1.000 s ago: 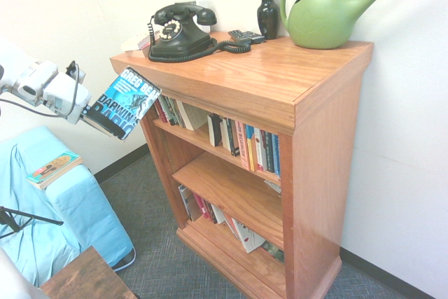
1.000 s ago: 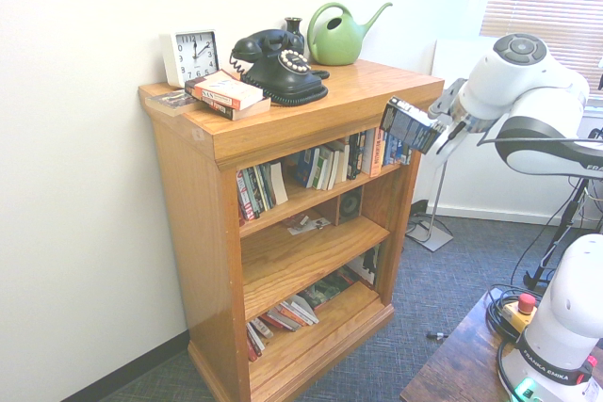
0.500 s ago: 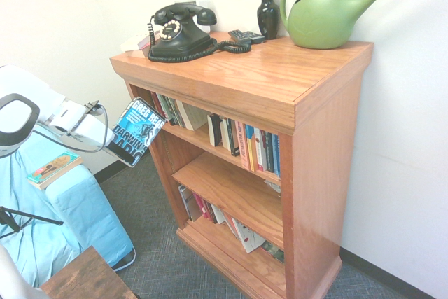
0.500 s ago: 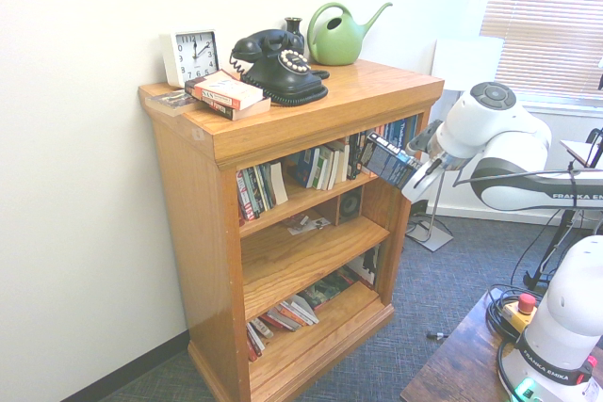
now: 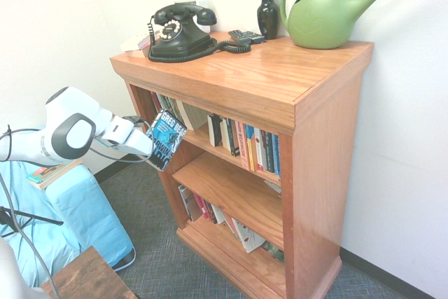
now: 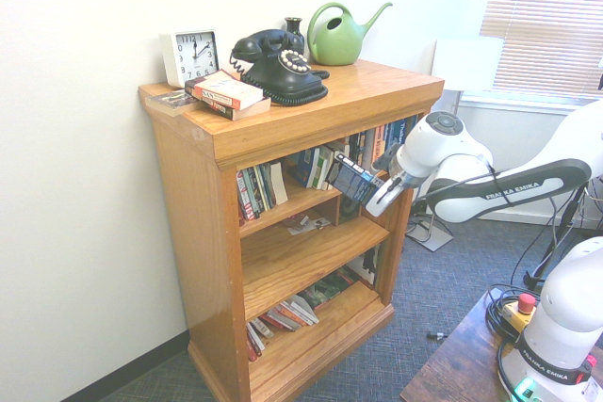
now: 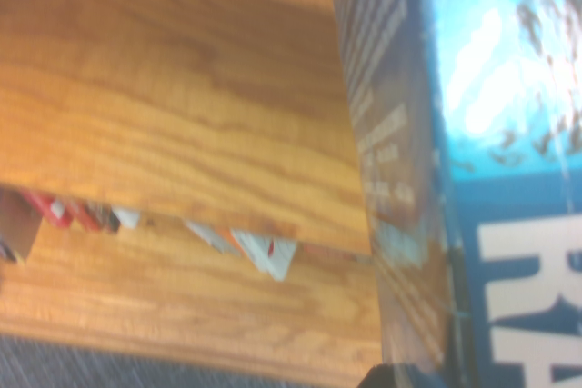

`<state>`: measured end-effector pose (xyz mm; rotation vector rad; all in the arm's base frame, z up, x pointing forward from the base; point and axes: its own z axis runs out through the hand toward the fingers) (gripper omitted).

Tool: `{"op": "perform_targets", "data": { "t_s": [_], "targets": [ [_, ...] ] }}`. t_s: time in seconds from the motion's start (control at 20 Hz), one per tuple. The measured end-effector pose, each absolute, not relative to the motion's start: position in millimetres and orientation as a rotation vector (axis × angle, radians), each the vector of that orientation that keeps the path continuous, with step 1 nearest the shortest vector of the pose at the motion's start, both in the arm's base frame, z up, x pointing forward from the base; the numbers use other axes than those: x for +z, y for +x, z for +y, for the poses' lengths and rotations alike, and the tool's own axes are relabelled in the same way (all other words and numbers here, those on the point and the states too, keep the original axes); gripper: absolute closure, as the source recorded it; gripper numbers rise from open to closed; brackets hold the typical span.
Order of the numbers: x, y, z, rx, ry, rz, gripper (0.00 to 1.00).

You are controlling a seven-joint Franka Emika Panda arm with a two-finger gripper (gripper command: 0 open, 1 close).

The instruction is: Put the book on the shelf

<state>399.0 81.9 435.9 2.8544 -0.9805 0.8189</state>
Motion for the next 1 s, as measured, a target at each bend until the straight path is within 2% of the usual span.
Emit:
{"op": "perform_targets", "data": {
  "t_s": [0.5, 1.0],
  "targets": [
    [440, 462, 105, 0.864, 2.891, -0.973, 1.00],
    [424, 498, 118, 0.941, 2.879, -0.987, 1.00]
  ]
}}
